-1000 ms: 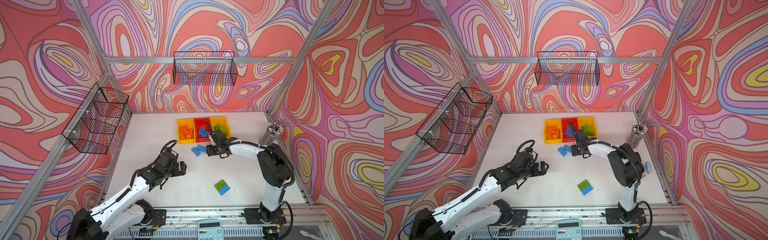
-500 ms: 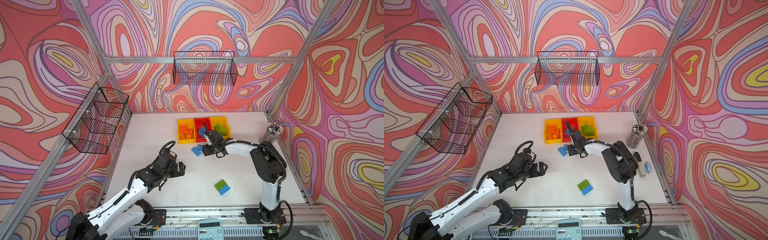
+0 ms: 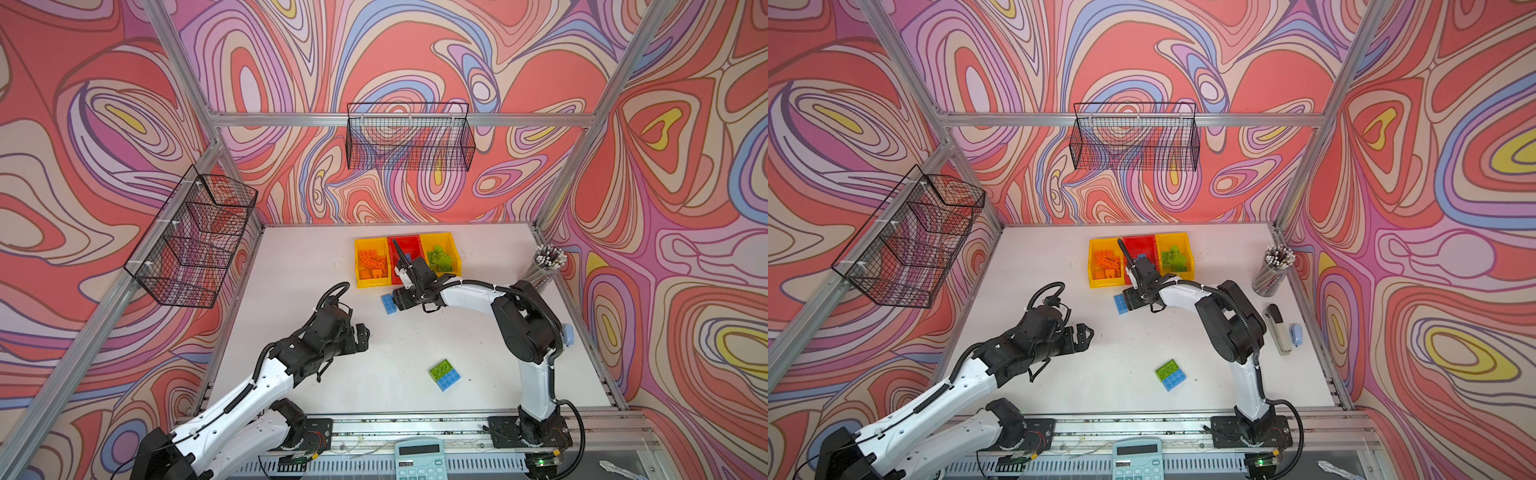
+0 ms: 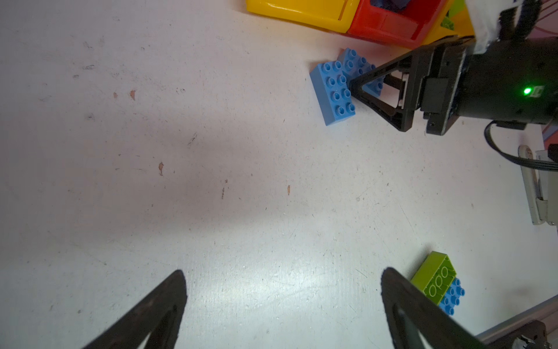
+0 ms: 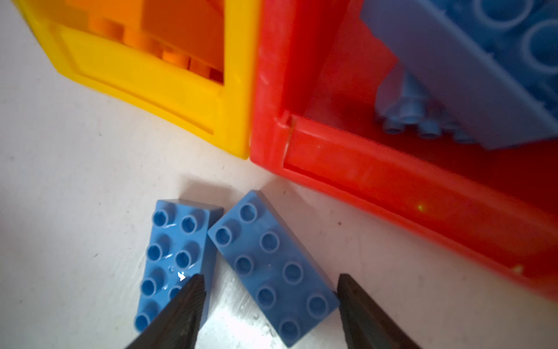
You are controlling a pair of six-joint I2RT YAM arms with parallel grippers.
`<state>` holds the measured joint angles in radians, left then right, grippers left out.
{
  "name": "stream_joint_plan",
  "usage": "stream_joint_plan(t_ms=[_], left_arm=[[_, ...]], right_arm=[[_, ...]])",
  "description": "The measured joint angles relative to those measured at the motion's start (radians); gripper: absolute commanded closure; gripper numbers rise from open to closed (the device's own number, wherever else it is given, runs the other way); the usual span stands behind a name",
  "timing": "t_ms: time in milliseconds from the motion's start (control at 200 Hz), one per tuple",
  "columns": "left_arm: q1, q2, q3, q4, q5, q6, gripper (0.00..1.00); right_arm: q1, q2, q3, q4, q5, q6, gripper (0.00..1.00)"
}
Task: Sort the legos into containers by color
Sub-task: Pick up the lego from the center of the table.
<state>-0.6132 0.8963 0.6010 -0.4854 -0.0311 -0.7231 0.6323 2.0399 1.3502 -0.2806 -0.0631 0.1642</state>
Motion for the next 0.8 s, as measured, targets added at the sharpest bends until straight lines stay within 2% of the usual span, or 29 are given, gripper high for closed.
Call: stream_joint_plan(t_ms=[85,155,340,431,496,646,796], left_arm=[[0.000,-0.008,-0.001,-0.004,-0.004,0.000,0.00],[0.000,-0.013,-0.001,-0.005,-0.005,0.000,0.00],[0.000,-0.013,-0.003,-0.006,-0.008,0.000,0.00],[0.000,-0.018,-0.009,-0.006,-0.008,0.000,0.00],[0.000,-0.026,-0.017,-0.006,-0.012,0.000,0.00],[0.000,-0.037,-0.020,-0.017,-0.023,0.001,0.00],[0.000,-0.056,-0.020,-0.034,-0.040,0.001,0.00]], right_arm=[[0.002,0.000,0.000,-0.003,-0.005,-0.008,0.48],[0.003,0.000,0.000,-0.005,-0.009,-0.010,0.51],[0.008,0.000,0.000,-0.014,-0.017,-0.013,0.50],[0.016,0.000,0.001,-0.024,-0.015,-0.018,0.40],[0.019,0.001,0.008,-0.039,-0.005,-0.023,0.37],[0.024,0.030,0.072,-0.058,0.018,-0.035,0.37],[0.024,0.078,0.127,-0.068,0.026,-0.042,0.44]])
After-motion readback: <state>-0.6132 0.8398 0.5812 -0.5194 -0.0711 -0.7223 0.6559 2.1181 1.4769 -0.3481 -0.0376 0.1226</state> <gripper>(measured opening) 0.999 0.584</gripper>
